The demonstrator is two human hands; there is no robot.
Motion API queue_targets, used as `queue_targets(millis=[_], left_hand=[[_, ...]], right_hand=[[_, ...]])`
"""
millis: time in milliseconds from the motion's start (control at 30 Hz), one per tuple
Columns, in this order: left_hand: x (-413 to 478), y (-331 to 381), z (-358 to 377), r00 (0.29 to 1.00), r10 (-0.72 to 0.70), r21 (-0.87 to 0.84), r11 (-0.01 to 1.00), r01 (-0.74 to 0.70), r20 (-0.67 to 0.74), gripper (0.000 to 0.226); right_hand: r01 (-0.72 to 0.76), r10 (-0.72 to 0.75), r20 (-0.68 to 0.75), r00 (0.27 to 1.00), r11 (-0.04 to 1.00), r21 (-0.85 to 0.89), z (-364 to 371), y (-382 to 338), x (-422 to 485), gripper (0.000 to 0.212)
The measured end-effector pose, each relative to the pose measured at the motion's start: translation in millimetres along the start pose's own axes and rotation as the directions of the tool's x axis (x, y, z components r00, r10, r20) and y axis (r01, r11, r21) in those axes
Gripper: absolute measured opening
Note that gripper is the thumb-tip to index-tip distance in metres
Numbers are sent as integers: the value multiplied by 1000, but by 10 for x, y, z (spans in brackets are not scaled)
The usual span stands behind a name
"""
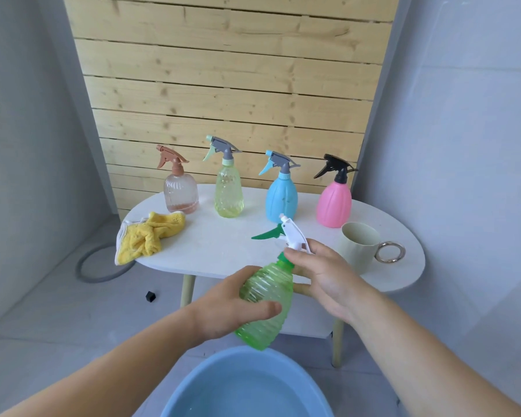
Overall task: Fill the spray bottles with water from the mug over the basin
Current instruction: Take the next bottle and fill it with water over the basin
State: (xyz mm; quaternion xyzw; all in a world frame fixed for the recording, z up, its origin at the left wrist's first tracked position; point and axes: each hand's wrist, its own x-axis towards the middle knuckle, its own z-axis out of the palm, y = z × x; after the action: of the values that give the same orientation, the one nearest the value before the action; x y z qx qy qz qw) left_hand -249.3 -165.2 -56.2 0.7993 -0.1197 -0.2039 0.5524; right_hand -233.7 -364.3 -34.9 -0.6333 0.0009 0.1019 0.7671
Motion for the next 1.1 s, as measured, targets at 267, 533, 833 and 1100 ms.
queue_targets(millis=[267, 533, 833, 1100], left_hand=[[4, 16, -3, 999, -4, 51, 999, 2, 36, 64], [30, -5, -14, 999, 15, 88, 996, -19, 52, 81], [35, -64, -55, 1000, -15, 146, 989, 11, 21, 75], [67, -192, -231, 981, -147, -2, 989, 148, -130, 65]], right_hand=[[-13, 13, -10, 1000, 999, -35, -110, -10, 33, 26], [42, -46, -42, 998, 994, -100, -106, 3, 59, 37], [50, -84, -129, 988, 968, -245, -168, 20, 166, 28], [158, -251, -509, 824, 963, -219, -440, -147, 382, 30]])
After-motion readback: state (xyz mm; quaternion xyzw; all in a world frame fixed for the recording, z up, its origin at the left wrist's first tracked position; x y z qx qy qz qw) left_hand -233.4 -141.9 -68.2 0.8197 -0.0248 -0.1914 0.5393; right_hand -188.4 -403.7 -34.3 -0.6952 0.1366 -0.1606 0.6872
